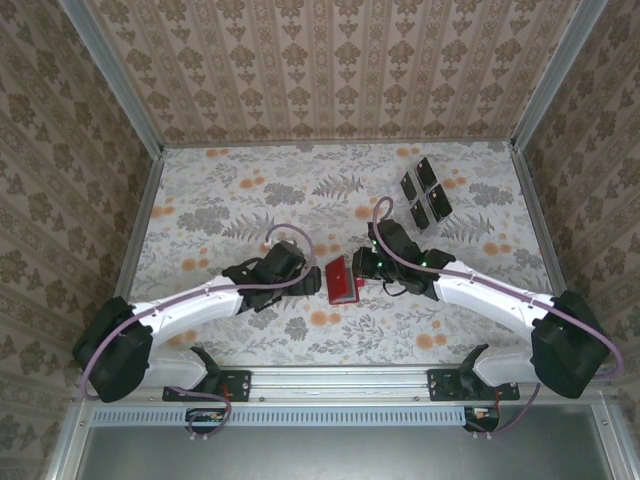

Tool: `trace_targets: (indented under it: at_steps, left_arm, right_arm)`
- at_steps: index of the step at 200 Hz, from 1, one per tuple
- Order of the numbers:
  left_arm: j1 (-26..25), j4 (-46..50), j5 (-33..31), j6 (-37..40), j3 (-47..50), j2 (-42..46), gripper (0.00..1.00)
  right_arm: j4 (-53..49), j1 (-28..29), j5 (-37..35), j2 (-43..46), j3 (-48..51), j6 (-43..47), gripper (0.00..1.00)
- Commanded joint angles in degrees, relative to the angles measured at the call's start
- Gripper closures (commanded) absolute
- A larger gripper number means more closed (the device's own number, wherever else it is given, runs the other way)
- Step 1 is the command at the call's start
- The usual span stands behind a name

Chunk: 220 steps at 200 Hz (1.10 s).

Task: Put the credit cards into the card holder
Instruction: Close the button on the card holder.

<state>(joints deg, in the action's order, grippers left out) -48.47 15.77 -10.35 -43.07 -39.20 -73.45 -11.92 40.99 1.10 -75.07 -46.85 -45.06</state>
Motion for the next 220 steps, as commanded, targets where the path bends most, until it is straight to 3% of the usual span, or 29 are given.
trace_targets:
  at_steps: [1, 96, 220]
  left_arm:
    - [3.2, 2.0, 0.1, 1.1, -2.5, 0.8, 0.00]
    - [11.9, 1.7, 6.3, 7.1, -8.2, -3.0, 0.00]
    - [10.7, -0.8, 16.0, 13.9, -12.9, -15.0, 0.00]
  right_arm:
    - [0.9, 1.7, 1.8, -0.2, 1.2, -1.7, 0.96]
    - [6.0, 4.1, 4.4, -8.2, 3.3, -3.1, 1.00]
    - [14.4, 3.2, 6.3, -18.4, 5.4, -2.9, 1.00]
